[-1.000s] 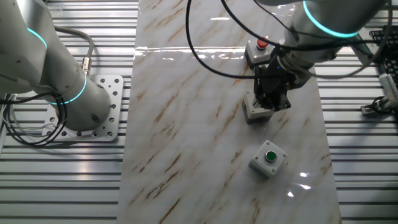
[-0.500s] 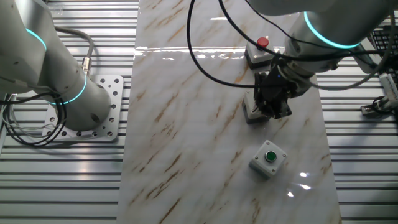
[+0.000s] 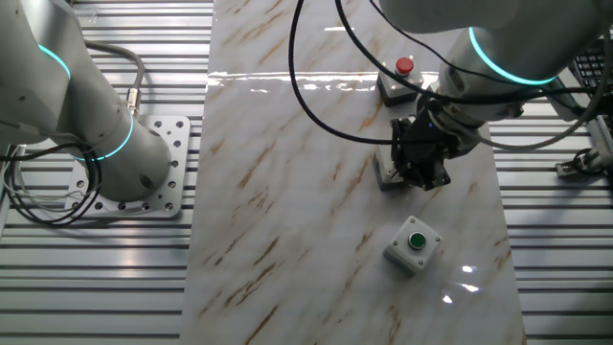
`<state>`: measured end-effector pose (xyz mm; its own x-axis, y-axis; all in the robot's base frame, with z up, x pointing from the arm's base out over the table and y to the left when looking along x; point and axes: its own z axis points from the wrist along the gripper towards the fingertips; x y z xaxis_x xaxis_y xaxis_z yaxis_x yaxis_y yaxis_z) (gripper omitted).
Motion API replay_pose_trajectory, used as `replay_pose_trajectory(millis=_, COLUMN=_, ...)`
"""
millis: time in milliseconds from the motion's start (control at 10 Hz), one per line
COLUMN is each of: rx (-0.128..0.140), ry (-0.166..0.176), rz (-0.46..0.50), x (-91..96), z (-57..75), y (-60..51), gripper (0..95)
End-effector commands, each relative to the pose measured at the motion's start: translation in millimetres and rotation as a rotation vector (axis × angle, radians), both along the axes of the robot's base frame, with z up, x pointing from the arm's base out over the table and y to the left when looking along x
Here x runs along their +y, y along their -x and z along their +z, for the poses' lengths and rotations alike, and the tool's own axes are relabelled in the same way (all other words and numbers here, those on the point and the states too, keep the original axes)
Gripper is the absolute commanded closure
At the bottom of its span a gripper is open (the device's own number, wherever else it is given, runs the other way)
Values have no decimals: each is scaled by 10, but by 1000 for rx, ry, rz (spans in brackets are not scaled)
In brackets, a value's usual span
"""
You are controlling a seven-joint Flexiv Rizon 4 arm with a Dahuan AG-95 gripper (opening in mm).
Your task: Press three buttons from left to right in sequence
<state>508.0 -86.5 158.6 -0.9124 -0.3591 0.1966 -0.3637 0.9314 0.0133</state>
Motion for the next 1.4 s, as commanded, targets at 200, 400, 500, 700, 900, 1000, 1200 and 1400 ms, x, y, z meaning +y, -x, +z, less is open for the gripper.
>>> replay_pose_trajectory(millis=200, rx=-2, ry=-7, rz=22, x=-78, z=4, y=12, gripper=950)
replay_pose_trajectory(millis=400, rx=-5, ry=-6, rz=15, x=-78, z=-19, y=6, gripper=950)
replay_pose_trajectory(millis=500, rx=-6, ry=-8, rz=15, x=-77, z=-31, y=3, gripper=950)
replay_pose_trajectory(millis=700, rx=-9, ry=-10, rz=21, x=-76, z=-60, y=-3, gripper=950)
replay_pose_trajectory(millis=900, rx=-14, ry=-8, rz=22, x=-72, z=-118, y=-16, gripper=950)
replay_pose_trajectory(millis=1000, rx=-17, ry=-7, rz=24, x=-70, z=-137, y=-20, gripper=950)
replay_pose_trajectory(millis=1200, rx=-17, ry=-7, rz=22, x=-69, z=-146, y=-22, gripper=950)
replay_pose_trajectory(millis=1400, rx=-16, ry=-9, rz=24, x=-70, z=-145, y=-22, gripper=950)
